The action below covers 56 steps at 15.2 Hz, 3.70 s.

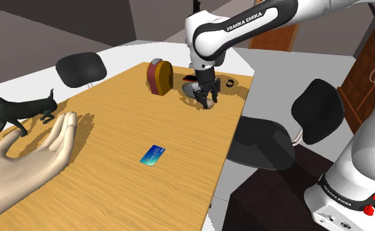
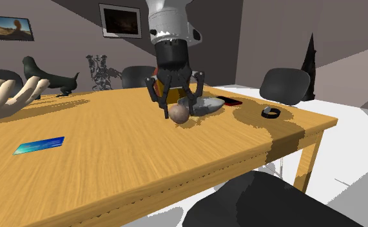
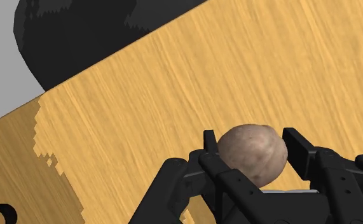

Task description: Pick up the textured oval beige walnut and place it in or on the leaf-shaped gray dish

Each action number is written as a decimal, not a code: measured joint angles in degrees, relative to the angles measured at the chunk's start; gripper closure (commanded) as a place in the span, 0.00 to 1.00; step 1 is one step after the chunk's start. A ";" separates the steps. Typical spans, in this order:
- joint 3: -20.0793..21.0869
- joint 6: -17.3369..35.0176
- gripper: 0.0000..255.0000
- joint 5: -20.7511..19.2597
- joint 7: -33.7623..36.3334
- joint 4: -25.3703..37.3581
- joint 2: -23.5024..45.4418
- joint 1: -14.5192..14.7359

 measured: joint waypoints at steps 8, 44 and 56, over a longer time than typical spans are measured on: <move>-0.06 -5.77 1.00 0.36 -0.69 4.57 -1.27 -0.11; -4.02 -16.91 1.00 -6.01 -8.74 46.64 29.58 -2.59; -3.99 -15.30 0.00 -5.98 -8.51 44.78 29.33 -2.69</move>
